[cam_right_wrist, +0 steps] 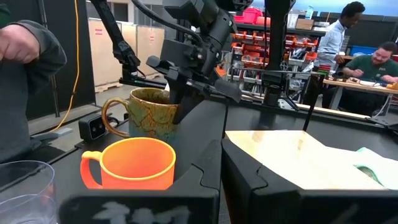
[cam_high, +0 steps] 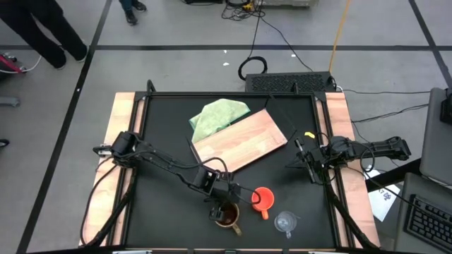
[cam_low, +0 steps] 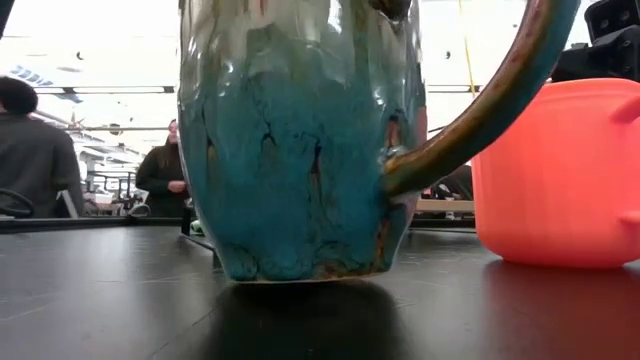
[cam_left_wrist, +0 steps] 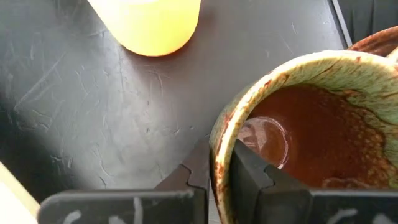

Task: Stack small to large cups/mugs on shelf
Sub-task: Put the green mug on the shelf

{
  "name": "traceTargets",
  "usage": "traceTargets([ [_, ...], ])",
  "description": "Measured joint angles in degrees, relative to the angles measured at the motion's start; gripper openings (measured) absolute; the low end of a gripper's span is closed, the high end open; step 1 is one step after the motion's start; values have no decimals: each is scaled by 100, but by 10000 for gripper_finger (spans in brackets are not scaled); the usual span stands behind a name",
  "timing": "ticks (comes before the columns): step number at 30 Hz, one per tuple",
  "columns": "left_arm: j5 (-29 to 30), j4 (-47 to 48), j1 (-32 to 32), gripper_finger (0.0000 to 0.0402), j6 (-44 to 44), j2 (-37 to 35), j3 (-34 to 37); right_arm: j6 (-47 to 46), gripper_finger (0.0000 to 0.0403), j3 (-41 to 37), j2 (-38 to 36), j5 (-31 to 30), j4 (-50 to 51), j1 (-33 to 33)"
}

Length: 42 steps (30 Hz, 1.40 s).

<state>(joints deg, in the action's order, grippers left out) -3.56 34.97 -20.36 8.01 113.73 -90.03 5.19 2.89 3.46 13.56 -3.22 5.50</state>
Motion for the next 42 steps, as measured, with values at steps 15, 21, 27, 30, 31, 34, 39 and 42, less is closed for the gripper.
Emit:
traceTargets([
  [15, 252, 657, 9, 35, -231, 0, -675, 1, 0, 0, 0, 0, 0, 0],
  [21, 252, 789, 9, 35, -239, 0, -694, 0, 0, 0, 0, 0, 0, 0],
  [27, 252, 842, 9, 35, -236, 0, -694, 0, 0, 0, 0, 0, 0, 0],
  [30, 252, 847, 9, 35, -297, 0, -694, 0, 0, 0, 0, 0, 0, 0],
  [31, 252, 837, 9, 35, -324, 0, -694, 0, 0, 0, 0, 0, 0, 0],
  [34, 250, 838, 9, 35, -419, -46, -694, 0, 0, 0, 0, 0, 0, 0],
  [39, 307, 799, 17, 35, -532, -282, -696, 0, 0, -1, -2, 0, 0, 0],
  [42, 351, 849, 34, 35, -605, -439, -696, 0, 0, -2, -2, 0, 0, 0],
])
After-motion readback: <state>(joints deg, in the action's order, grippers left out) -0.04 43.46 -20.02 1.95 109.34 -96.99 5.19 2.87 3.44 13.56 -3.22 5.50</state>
